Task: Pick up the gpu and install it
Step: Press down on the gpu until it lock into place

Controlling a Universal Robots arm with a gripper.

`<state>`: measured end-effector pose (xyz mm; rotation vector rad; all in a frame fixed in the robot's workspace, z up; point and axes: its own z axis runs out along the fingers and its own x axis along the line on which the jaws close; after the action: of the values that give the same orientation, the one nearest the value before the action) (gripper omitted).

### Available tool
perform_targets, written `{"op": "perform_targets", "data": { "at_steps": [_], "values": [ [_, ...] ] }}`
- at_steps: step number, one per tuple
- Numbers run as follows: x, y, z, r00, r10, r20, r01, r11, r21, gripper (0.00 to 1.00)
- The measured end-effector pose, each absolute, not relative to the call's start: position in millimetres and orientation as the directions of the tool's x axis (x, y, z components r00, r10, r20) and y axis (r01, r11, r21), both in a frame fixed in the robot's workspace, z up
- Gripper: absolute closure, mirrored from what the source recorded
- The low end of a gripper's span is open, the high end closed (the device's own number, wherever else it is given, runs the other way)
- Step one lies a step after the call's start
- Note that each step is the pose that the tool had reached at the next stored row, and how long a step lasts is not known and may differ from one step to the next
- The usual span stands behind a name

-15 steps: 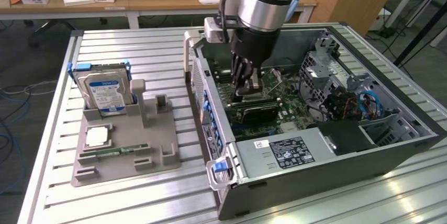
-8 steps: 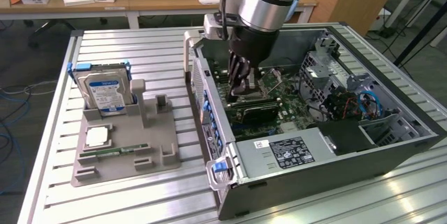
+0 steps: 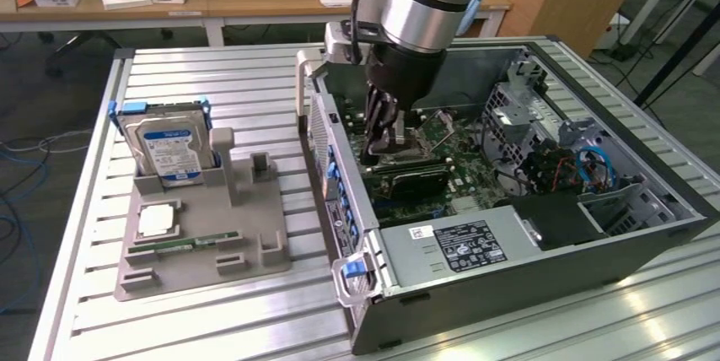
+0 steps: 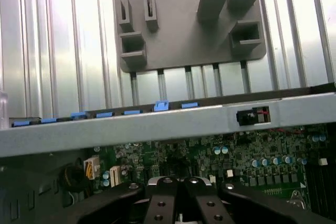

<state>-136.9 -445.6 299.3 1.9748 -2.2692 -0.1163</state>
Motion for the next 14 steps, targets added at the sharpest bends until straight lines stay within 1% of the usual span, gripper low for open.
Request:
{"op": "perform_targets", "data": {
  "at_steps": [6, 12, 14],
  "values": [
    [-151.8, -444.1, 295.3, -0.132, -0.990, 0.049, -0.980, 0.138, 0.143, 0.89],
    [-153.8, -445.7, 292.7, -0.129, -0.991, 0.042, -0.981, 0.134, 0.141, 0.89],
    [-152.5, -445.4, 292.6, -0.132, -0.991, 0.029, -0.981, 0.135, 0.140, 0.89]
  ]
}}
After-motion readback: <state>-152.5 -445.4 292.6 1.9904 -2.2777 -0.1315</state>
